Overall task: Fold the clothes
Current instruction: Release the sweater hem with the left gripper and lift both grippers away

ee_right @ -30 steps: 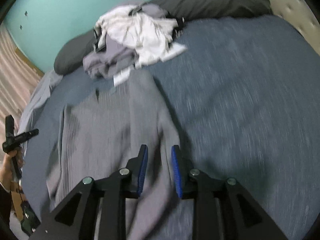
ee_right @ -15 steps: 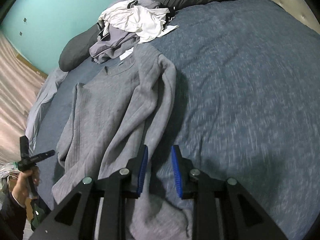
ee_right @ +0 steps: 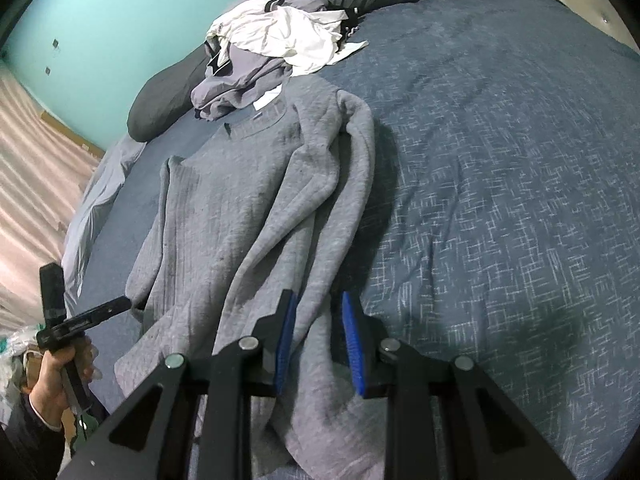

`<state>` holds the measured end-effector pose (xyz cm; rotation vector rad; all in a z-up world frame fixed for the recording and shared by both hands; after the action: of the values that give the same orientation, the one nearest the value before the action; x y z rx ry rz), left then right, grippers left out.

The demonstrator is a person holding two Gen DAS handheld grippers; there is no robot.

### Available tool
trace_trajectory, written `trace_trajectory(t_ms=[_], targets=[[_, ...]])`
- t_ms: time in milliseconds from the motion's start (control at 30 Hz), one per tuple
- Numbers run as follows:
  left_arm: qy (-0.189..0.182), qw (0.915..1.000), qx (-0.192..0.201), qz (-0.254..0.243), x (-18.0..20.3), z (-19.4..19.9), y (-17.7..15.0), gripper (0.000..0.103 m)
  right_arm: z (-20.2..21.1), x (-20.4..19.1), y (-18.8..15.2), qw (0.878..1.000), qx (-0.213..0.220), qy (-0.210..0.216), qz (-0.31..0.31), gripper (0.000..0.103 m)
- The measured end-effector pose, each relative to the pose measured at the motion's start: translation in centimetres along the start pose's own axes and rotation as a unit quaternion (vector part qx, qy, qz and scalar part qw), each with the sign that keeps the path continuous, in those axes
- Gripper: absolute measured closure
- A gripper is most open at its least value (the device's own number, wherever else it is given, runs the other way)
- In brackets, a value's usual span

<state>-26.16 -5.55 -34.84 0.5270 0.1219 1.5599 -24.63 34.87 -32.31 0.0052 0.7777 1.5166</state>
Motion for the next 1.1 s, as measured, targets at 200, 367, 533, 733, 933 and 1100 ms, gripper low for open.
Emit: trace_trajectory(t_ms=[200, 367, 533, 733, 933, 1100], targets=[[0.032, 0.9992, -0.018, -0.017, -1.1, -1.3, -0.2, 0.091, 0.7, 1.0, -0.1, 1.0, 0.008, 0.003, -0.013, 0.079], [0.042, 0.9987, -0.011, -0.027, -2.5, -0.2, -0.2, 0.098, 0.9, 2.1, -0.2, 1.0, 0.011, 0.001, -0.03, 0.079], [0.053, 0.9978, 0.007, -0.04, -4.1, 2.4, 0.9, 0.098, 1.1, 2.5, -0.3, 0.999, 0.013, 0.002, -0.038, 0.079], [0.083, 0.995, 0.051, -0.021, -9.6, 8.5, 2.8, 0.098, 1.4, 2.1, -0.1, 0.999, 0.014, -0.001, -0.031, 0.079], [0.105, 0.992, 0.063, 0.031, -16.1, 11.5, 3.4, 0.098, 1.0, 1.4, 0.2, 1.0, 0.013, -0.002, -0.028, 0.079], [0.119, 0.9895, 0.047, 0.067, -21.1, 10.3, 1.9, 0.098, 0.4, 0.1, 0.1, 1.0, 0.006, -0.006, -0.014, 0.079]])
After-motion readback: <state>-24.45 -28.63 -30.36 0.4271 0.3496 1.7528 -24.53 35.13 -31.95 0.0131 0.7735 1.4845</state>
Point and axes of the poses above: each gripper's, at about its wrist camera, not at the fingertips, and z roughly against the way its jaws point, x to its right, y to its top, the point moved 5 cm from there along -z, roughly the way its jaws point, and after that the axes turned 1 degree about z, right-handed, at the moved point
